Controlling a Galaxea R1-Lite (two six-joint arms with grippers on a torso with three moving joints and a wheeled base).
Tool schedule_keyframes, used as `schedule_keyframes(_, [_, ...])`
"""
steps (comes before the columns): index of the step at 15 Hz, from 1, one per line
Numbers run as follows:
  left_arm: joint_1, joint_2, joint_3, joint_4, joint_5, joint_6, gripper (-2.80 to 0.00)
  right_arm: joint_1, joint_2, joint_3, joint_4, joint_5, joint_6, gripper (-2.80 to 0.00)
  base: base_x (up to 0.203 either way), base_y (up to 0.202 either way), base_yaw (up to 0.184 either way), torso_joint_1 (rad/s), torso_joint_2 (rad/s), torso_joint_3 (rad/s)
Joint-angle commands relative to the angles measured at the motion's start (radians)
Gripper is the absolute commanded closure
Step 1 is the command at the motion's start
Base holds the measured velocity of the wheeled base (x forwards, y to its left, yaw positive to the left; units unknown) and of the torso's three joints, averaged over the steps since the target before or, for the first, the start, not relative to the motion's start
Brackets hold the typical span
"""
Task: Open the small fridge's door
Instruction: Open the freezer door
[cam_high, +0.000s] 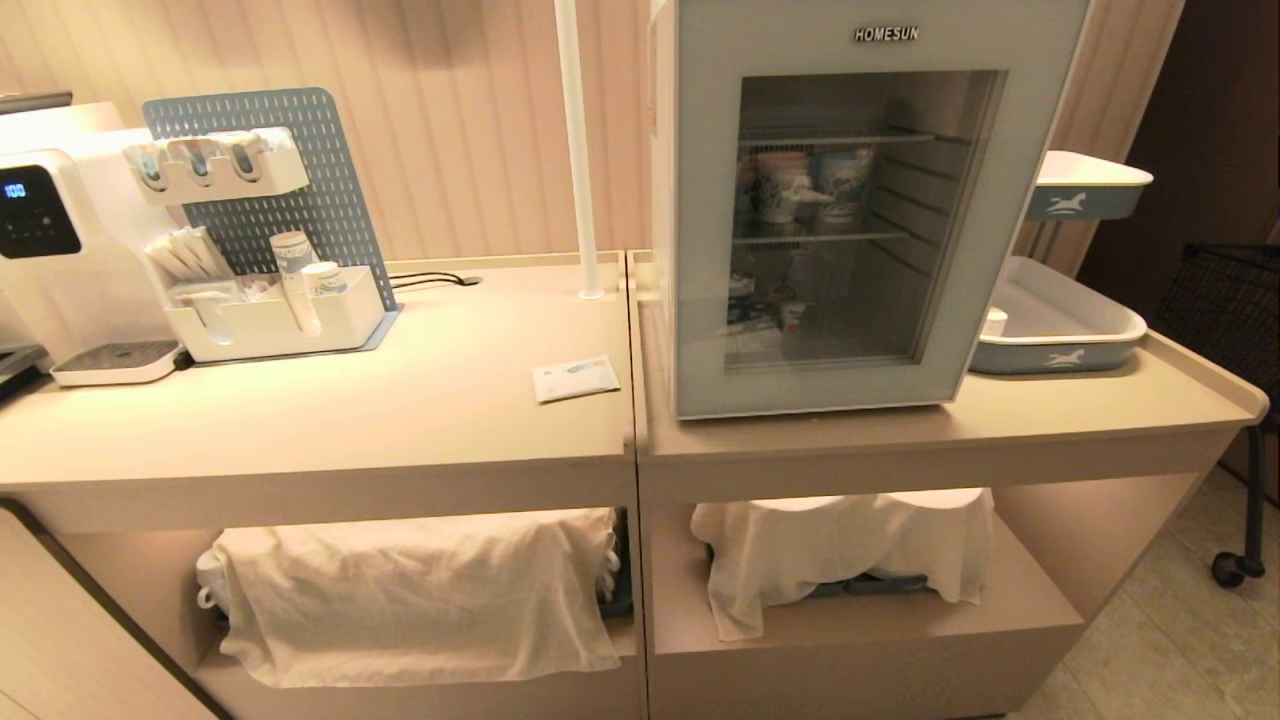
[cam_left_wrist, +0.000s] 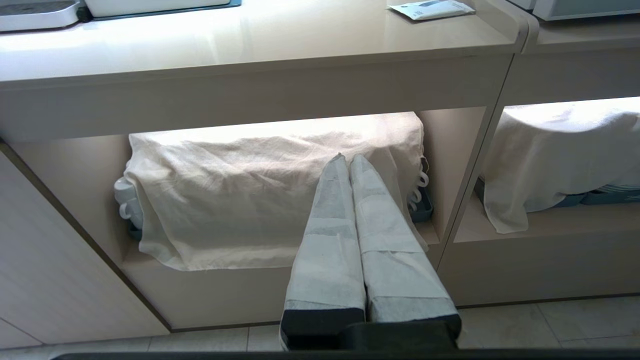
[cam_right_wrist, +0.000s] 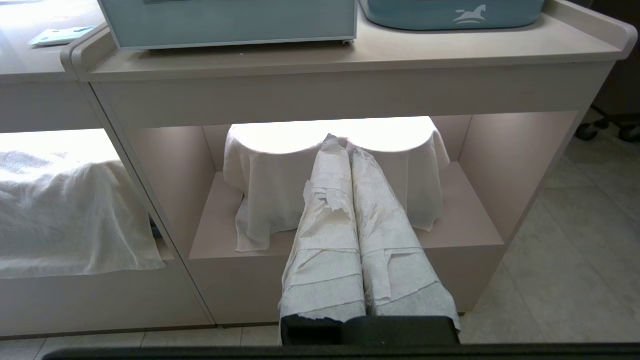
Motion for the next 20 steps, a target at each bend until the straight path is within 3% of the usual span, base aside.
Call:
schedule_keyframes(1, [0.000,0.000,-0.004,0.012,-0.005,0.013,0.00,0.000,0.000,0.011,0.000,-0.001,0.007,0.00,0.000,0.000,0.000,0.000,0.00,0.000])
schedule_keyframes(10, [0.000,0.002,-0.048,0.010,0.001,0.029,0.00,0.000,0.000,0.011,-0.003,-0.001,0.015,0.00,0.000,0.000,0.000,0.000,0.00,0.000])
schedule_keyframes(12, [0.000,0.004,-0.159,0.087,0.000,0.029,0.00,0.000,0.000,0.011,-0.003,-0.002,0.015,0.00,0.000,0.000,0.000,0.000,0.00,0.000])
schedule_keyframes(14, [0.000,0.007,-0.297,0.282,-0.017,0.018,0.00,0.000,0.000,0.011,-0.003,-0.001,0.015,0.00,0.000,0.000,0.000,0.000,0.00,0.000])
schedule_keyframes(16, [0.000,0.030,-0.419,0.427,-0.102,0.010,0.00,0.000,0.000,0.011,-0.003,-0.001,0.015,0.00,0.000,0.000,0.000,0.000,0.00,0.000])
schedule_keyframes(18, [0.000,0.140,-0.487,0.449,-0.143,0.004,0.00,0.000,-0.001,0.011,-0.003,-0.001,0.015,0.00,0.000,0.000,0.000,0.000,0.00,0.000])
schedule_keyframes(20, [-0.003,0.289,-0.583,0.452,-0.169,-0.040,0.00,0.000,0.000,0.011,-0.003,-0.001,0.015,0.00,0.000,0.000,0.000,0.000,0.00,0.000])
